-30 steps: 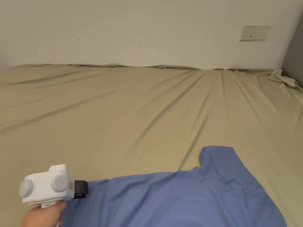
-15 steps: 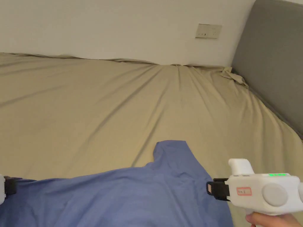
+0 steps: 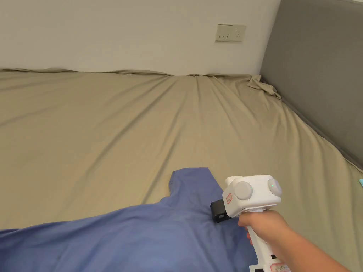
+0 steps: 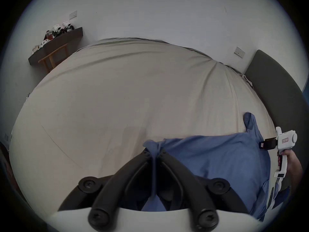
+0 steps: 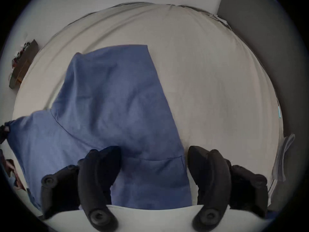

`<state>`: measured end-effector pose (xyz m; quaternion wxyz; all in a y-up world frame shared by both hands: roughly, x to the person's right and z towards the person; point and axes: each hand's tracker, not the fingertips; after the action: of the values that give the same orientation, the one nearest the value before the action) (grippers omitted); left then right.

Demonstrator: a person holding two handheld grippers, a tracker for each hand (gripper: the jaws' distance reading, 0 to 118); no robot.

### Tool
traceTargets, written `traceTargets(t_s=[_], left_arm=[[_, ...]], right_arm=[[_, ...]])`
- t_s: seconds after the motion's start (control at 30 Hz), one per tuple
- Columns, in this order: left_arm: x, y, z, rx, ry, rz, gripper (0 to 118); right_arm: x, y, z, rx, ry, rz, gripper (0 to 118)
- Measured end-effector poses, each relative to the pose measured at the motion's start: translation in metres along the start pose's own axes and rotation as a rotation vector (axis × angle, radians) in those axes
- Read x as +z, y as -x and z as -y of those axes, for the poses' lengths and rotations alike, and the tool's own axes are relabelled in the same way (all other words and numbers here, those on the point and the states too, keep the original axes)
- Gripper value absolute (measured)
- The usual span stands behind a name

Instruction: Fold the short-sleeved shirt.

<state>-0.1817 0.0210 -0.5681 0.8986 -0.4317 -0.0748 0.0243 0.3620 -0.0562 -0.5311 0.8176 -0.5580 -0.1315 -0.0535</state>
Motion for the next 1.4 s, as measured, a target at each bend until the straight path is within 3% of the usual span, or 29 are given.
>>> traceTargets(t_s=[0.03, 0.07, 0.1, 0.27, 0.4, 0.53, 0.73, 0.93, 1.07, 1.2, 1.4], left_arm=[[-0.001, 0.0, 0.0, 0.0, 0.003, 0.0, 0], [-0.002, 0.001, -0.001, 0.003, 0.006, 0.004, 0], [-0.003, 0.003, 0.001, 0.01, 0.01, 0.01, 0], [0.002, 0.01, -0.002, 0.074, 0.009, 0.045, 0], [0.02, 0.015, -0.01, 0.125, -0.01, 0.093, 0], [0.059, 0.02, -0.033, 0.202, -0.096, 0.194, 0], [0.126, 0.022, -0.09, 0.221, -0.268, 0.251, 0], [0.195, 0.022, -0.149, 0.257, -0.442, 0.27, 0], [0.23, 0.028, -0.181, 0.262, -0.551, 0.299, 0], [0.258, 0.01, -0.217, 0.182, -0.619, 0.27, 0], [0.273, 0.002, -0.269, 0.177, -0.631, 0.297, 0]], right_arm=[[0.001, 0.0, -0.002, -0.001, 0.013, -0.015, 50], [0.005, -0.002, -0.001, -0.008, 0.013, -0.063, 16], [0.009, -0.001, -0.002, -0.004, 0.013, -0.048, 7], [0.025, 0.008, 0.005, 0.076, -0.033, -0.073, 6], [0.072, 0.005, 0.013, 0.071, -0.211, -0.174, 6], [0.147, -0.005, 0.016, 0.132, -0.415, -0.231, 6], [0.26, -0.009, 0.004, 0.199, -0.635, -0.16, 6], [0.36, -0.026, -0.025, 0.134, -0.804, -0.124, 6], [0.407, -0.034, -0.049, 0.131, -0.835, -0.086, 6], [0.446, -0.032, -0.08, 0.153, -0.866, -0.045, 6], [0.486, -0.031, -0.129, 0.15, -0.88, 0.03, 6]])
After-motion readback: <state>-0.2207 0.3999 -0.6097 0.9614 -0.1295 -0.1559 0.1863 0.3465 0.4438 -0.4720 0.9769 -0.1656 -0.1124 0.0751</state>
